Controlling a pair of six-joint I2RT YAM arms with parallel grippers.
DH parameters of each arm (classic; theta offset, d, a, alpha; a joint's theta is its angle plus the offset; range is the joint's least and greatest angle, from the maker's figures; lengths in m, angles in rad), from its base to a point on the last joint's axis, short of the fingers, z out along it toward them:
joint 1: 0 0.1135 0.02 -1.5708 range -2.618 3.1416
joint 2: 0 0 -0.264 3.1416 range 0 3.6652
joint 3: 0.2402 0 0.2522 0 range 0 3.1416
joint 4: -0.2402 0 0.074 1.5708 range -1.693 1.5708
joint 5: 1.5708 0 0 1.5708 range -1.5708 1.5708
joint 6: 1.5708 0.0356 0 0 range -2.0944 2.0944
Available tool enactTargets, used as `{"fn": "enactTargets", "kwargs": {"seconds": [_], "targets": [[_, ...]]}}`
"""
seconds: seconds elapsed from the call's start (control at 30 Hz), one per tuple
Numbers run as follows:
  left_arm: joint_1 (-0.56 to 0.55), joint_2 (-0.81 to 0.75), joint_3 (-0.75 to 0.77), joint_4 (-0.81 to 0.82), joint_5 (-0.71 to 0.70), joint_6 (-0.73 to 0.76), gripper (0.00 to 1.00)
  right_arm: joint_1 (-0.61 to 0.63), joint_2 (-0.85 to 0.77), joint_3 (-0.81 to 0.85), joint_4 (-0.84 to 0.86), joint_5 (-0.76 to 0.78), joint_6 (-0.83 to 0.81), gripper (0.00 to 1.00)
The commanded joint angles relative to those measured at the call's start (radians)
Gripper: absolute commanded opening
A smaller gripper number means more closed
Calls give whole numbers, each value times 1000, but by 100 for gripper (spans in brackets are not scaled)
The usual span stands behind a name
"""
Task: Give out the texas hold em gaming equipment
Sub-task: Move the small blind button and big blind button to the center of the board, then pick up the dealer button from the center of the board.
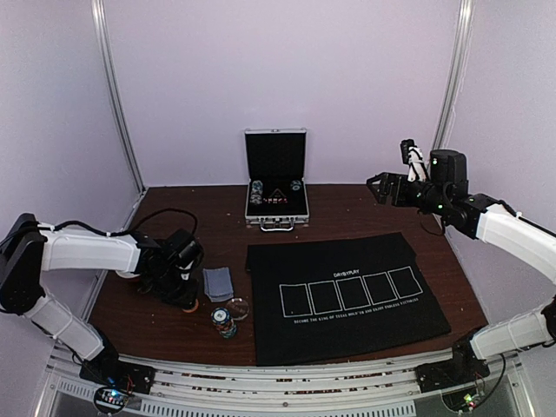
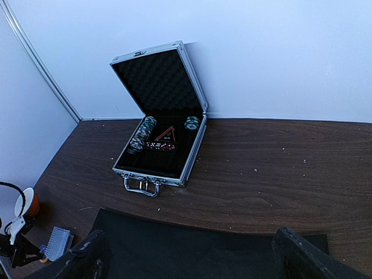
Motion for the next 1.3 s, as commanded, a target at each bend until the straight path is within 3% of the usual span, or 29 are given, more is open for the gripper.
{"fn": "enactTargets", "kwargs": {"seconds": [0.0,0.27,0.6,0.77,1.0,1.27], "targets": [[15,-23,8,13,-2,-7,18,6,-8,-10,14,0,10,100],[45,-19,12,18,-1,25,37,6,-10,-11,9,-4,9,100],[46,-45,42,44,5,89,44,11,13,0,3,-38,36,100],[46,-90,48,85,3,90,56,123,79,16,1,-24,19,98],[56,-91,82,108,39,82,64,371,335,162,-83,-42,-167,97],[128,-77,63,130,58,59,65,529,661,332,-37,-361,-632,97]]}}
